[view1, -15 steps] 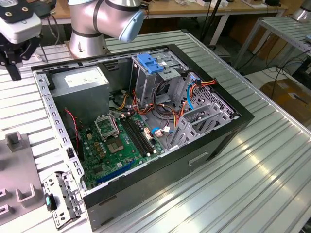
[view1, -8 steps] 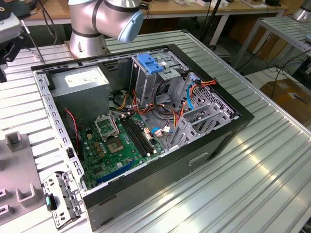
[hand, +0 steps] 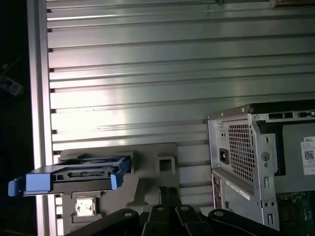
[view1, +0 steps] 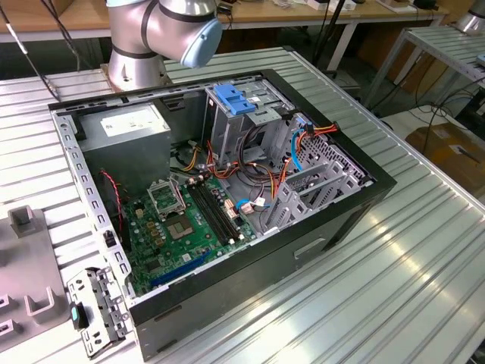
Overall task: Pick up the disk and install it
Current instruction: 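Reach for the disk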
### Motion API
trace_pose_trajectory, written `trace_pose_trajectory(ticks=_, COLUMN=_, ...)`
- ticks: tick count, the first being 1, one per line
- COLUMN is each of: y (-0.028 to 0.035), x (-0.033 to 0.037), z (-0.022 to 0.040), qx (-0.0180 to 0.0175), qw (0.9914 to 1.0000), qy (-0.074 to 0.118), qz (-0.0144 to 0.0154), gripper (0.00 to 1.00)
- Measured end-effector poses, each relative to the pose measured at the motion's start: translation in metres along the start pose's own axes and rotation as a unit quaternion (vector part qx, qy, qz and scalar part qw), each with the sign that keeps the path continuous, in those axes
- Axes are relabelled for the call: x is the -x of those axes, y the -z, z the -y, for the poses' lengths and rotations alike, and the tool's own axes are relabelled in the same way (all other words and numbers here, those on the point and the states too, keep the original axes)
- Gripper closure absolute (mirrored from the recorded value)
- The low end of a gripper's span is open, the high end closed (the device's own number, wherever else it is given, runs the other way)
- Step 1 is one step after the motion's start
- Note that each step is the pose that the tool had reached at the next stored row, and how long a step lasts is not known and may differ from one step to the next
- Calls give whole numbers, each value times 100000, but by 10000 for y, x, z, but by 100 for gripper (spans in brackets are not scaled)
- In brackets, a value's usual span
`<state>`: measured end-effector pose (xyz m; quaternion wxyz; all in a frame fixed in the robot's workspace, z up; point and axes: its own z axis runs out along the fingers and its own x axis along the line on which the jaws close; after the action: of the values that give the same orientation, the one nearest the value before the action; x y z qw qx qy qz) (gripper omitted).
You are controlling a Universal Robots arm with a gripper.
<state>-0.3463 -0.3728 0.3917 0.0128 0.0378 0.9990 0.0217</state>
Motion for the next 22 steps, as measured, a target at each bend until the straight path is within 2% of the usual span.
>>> trace_pose_trajectory(ticks=6, y=3, x=-244, z=12, qx=-14, qw=100000, qy=-9, qz=-142, gripper=89)
trace_pose_trajectory(ticks=9, y=4, x=-407, z=22, qx=-18, qw=100000, qy=-13, qz=-227, gripper=89)
trace_pose_trajectory(ticks=12, y=6, x=-534, z=30, qx=-25, qw=100000, qy=-16, qz=-298, gripper=89)
trace_pose_trajectory(ticks=15, y=9, x=-690, z=41, qx=-31, qw=99999, qy=-15, qz=-382, gripper=89)
trace_pose_trajectory(ticks=16, y=10, x=-787, z=48, qx=-36, qw=99999, qy=-26, qz=-430, gripper=89)
trace_pose_trajectory(ticks=18, y=11, x=-890, z=55, qx=-38, qw=99999, qy=-23, qz=-482, gripper=89)
trace_pose_trajectory(ticks=19, y=12, x=-930, z=58, qx=-40, qw=99999, qy=-25, qz=-509, gripper=89)
trace_pose_trajectory(ticks=22, y=12, x=-941, z=59, qx=-39, qw=99999, qy=-21, qz=-511, gripper=89)
